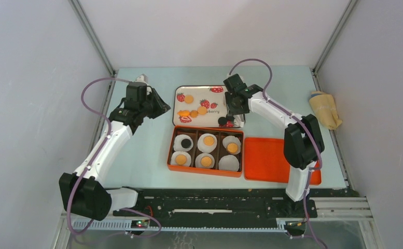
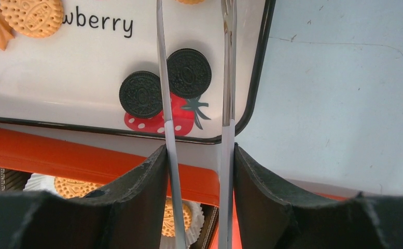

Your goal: Pack the cookies

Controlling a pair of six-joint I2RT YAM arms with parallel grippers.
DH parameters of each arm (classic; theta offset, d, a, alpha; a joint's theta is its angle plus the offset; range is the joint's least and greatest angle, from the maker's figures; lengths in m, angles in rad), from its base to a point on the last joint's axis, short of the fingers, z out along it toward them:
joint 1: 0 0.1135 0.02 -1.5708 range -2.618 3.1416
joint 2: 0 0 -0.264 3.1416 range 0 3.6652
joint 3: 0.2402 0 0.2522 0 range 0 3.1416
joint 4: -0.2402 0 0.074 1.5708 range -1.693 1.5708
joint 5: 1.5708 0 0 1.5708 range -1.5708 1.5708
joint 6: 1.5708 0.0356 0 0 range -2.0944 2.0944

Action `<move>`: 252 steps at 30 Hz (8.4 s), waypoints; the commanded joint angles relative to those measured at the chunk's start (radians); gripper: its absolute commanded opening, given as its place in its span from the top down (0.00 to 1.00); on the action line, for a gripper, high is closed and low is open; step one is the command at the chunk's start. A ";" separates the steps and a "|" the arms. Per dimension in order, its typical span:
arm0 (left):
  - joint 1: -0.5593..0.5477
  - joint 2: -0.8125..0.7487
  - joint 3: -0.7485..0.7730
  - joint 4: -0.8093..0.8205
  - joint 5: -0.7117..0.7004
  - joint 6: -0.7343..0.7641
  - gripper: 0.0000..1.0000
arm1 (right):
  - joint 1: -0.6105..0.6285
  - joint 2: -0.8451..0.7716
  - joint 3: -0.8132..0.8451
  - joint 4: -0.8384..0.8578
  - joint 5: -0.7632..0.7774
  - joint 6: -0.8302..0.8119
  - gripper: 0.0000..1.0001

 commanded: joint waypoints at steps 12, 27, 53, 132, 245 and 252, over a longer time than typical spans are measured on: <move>-0.005 -0.022 0.026 0.017 0.020 0.019 0.73 | 0.079 0.026 0.144 -0.073 0.202 -0.035 0.78; -0.005 -0.037 0.016 0.015 0.015 0.012 0.74 | 0.166 -0.548 -0.145 -0.174 0.090 0.065 0.81; -0.024 -0.074 0.013 0.017 0.016 0.003 0.71 | 0.833 -0.716 -0.472 -0.466 0.261 0.673 0.61; -0.048 0.136 0.037 0.071 0.003 0.012 1.00 | -0.186 0.038 0.185 -0.138 0.083 -0.041 0.27; -0.269 0.343 0.142 0.114 -0.053 0.124 1.00 | 0.286 -0.226 -0.630 -0.011 0.097 0.431 0.69; -0.291 0.180 0.115 0.061 -0.137 0.134 1.00 | 0.300 -0.187 -0.629 -0.002 0.101 0.442 0.95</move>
